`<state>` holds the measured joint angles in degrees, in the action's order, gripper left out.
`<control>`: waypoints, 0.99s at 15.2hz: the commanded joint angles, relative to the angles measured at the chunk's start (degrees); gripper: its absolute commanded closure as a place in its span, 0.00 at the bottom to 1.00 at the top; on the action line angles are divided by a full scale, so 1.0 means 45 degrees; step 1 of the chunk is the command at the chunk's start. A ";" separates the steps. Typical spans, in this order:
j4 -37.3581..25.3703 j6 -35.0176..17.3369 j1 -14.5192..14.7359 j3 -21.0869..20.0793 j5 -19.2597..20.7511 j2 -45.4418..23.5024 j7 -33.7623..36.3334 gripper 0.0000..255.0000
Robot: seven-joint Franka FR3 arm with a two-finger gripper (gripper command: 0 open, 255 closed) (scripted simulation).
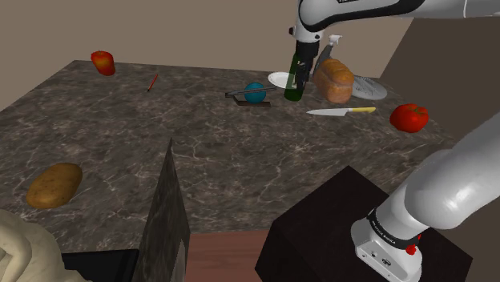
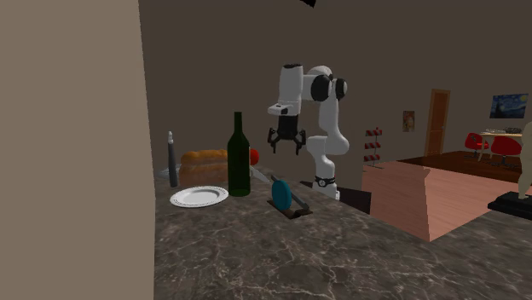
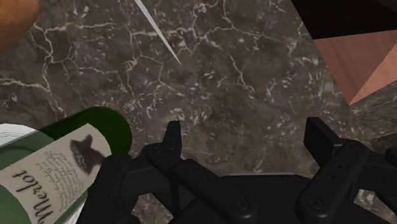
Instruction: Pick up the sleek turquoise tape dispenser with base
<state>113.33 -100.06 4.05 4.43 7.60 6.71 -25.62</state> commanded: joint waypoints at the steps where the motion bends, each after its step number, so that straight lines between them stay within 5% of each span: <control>1: -0.0989 -0.0039 0.0114 -0.0037 -0.0063 -0.1015 -0.0744 0.00; 15: -0.9226 0.1134 0.0712 -0.1009 -0.0101 -0.7989 -0.5149 0.00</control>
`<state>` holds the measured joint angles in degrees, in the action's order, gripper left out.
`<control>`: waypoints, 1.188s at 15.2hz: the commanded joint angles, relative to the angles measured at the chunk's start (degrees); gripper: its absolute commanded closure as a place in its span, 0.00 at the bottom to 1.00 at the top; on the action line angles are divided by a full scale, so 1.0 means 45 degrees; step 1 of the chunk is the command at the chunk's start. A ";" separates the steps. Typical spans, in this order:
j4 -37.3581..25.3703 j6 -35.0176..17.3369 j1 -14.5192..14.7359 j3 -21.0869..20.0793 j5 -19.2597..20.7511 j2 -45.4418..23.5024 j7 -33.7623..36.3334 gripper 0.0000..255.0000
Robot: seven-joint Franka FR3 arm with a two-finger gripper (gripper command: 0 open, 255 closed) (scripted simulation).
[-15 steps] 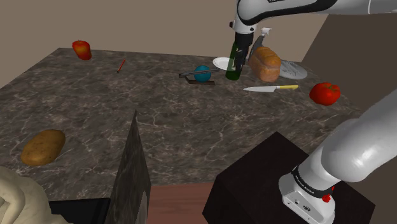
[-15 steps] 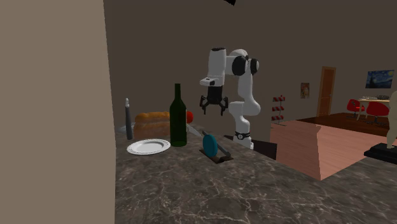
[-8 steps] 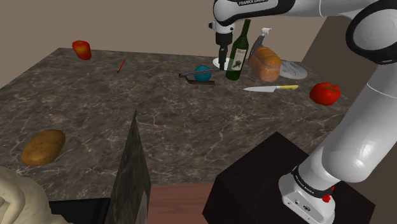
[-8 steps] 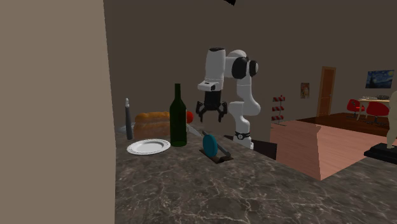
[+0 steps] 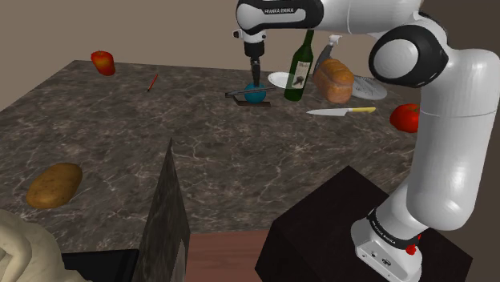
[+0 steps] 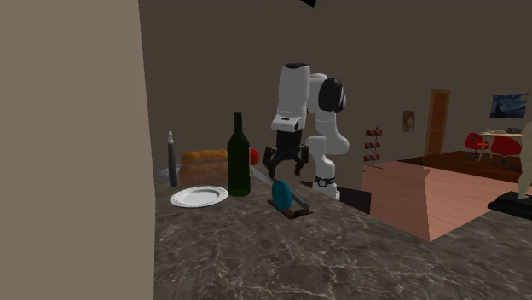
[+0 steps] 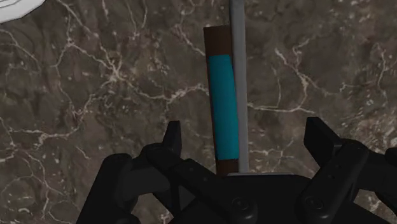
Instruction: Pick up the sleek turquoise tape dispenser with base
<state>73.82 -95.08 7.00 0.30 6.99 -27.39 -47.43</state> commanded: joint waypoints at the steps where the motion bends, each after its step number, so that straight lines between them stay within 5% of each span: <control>1: -0.1047 0.0196 0.0114 -0.0161 0.0062 -0.0840 -0.0518 0.00; 10: 0.0184 -0.1067 0.0090 -0.0163 0.0085 -0.0878 -0.0376 0.00; 11: 0.0262 -0.1105 0.0090 -0.0163 0.0086 -0.0839 -0.0371 1.00; 18: 0.0235 -0.1094 0.0092 -0.0164 0.0086 -0.0855 -0.0368 1.00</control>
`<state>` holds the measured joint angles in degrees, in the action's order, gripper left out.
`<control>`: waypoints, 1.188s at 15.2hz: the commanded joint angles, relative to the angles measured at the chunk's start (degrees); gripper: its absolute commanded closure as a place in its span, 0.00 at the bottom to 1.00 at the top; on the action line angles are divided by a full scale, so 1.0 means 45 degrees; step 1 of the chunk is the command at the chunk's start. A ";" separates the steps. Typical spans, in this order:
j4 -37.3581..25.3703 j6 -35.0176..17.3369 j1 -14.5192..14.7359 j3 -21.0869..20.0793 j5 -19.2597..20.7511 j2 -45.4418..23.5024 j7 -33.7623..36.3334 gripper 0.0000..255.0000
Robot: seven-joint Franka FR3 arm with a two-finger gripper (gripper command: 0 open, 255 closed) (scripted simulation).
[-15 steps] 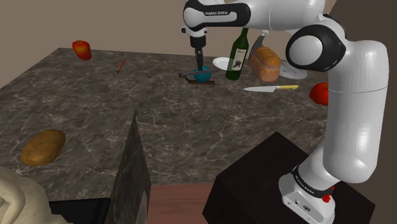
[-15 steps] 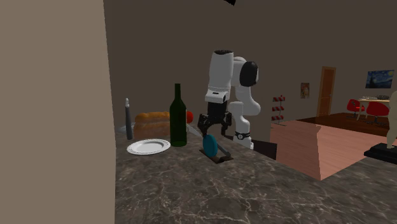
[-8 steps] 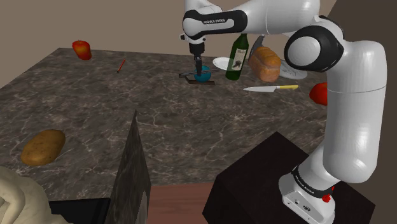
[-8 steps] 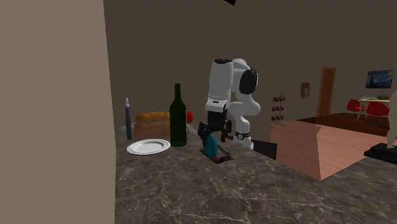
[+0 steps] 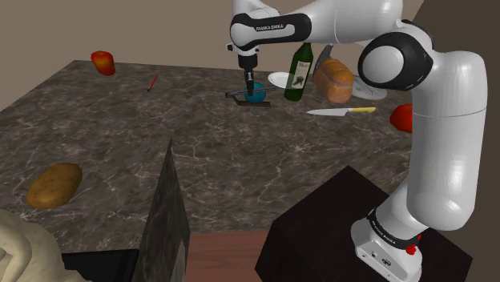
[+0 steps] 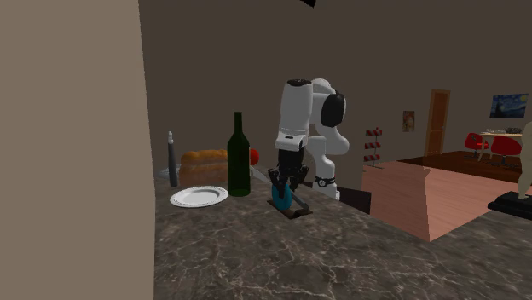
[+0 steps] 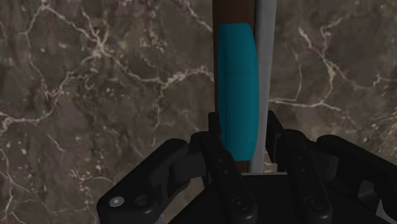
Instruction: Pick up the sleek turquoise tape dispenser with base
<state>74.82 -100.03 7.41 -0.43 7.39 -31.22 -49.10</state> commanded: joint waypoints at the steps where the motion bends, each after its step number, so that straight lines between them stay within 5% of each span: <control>1: 0.0016 0.0003 -0.0001 0.0000 -0.0003 -0.0006 0.0000 1.00; 18: -0.2909 0.2714 0.0055 0.0013 -0.0037 -0.0203 -0.0306 1.00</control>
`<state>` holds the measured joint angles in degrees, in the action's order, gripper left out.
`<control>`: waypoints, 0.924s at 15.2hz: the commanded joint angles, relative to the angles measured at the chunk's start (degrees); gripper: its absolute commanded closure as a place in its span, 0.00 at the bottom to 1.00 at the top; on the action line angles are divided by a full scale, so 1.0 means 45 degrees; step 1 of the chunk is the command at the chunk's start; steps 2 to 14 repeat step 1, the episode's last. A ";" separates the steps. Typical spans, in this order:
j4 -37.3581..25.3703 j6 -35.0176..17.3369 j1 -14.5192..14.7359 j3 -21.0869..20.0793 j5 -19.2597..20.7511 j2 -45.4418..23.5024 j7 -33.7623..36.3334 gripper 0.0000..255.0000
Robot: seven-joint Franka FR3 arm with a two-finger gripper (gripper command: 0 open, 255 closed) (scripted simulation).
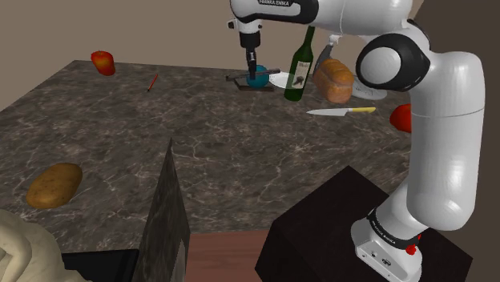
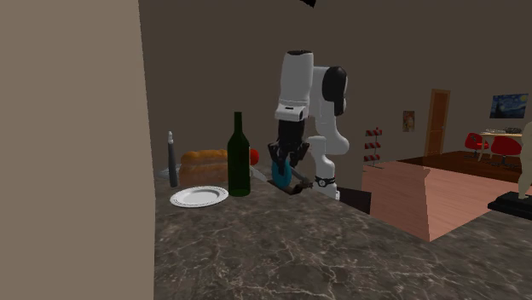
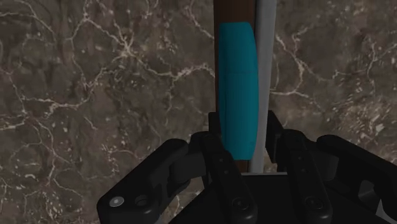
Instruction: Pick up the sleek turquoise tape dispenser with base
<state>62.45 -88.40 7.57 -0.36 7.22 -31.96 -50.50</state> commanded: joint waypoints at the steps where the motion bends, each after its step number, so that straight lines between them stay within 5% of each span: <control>1: -0.0168 0.0132 0.0019 -0.0003 0.0001 -0.0043 0.0005 1.00; 14: -0.0168 0.0132 0.0019 -0.0003 0.0001 -0.0043 0.0005 1.00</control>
